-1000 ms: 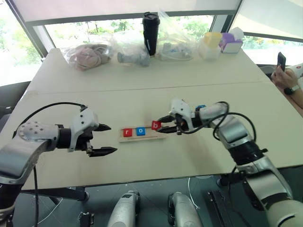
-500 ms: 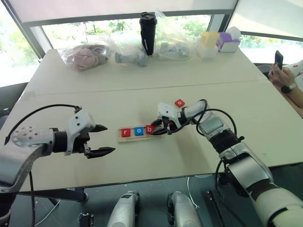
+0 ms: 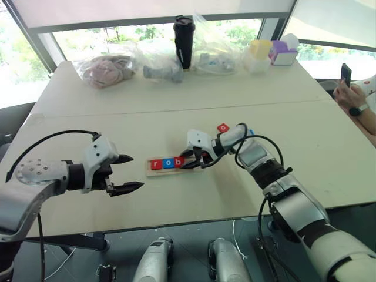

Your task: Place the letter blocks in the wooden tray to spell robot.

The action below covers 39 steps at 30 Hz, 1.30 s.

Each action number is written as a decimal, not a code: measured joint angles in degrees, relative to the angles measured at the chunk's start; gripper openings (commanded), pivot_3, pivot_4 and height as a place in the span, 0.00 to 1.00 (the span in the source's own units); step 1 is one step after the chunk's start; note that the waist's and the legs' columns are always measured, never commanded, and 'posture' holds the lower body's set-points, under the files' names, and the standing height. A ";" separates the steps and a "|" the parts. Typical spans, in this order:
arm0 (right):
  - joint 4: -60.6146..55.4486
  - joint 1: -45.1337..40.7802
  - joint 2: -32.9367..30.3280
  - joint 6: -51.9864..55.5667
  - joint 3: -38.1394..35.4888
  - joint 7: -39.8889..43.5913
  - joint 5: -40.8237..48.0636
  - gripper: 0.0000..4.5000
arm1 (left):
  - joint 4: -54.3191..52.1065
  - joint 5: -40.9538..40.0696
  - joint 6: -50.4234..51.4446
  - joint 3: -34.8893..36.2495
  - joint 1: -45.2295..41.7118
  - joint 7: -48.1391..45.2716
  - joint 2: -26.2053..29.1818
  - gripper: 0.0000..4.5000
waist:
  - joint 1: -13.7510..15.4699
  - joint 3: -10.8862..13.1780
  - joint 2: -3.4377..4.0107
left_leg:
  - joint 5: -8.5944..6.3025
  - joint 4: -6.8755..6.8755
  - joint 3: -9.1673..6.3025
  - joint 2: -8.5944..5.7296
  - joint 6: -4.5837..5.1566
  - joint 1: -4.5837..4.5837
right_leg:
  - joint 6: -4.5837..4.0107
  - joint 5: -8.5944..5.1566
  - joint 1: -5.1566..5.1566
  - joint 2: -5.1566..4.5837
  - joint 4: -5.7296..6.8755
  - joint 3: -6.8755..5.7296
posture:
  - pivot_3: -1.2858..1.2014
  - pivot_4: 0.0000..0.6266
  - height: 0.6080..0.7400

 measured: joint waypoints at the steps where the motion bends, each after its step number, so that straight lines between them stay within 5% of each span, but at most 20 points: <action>1: 0.01 -0.01 0.10 -0.03 -0.02 -0.07 -0.18 0.26 | 0.01 0.02 -0.02 -0.01 -0.01 0.00 0.00 1.00 | 0.00 0.00 0.00 | 0.00 0.00 0.00 0.00 0.00 0.00 | 0.00 0.00 0.00 0.00 0.01 0.00 | 0.52 0.24 1.00; 39: -1.74 0.37 1.07 1.82 -0.23 -1.31 -1.36 0.26 | 1.74 1.60 -1.54 -1.41 -2.12 -0.15 -0.69 1.00 | -0.05 0.00 0.01 | 0.03 -0.03 -0.01 -0.01 -0.04 0.02 | -0.02 0.02 -0.02 0.03 0.03 0.00 | 0.52 0.24 1.00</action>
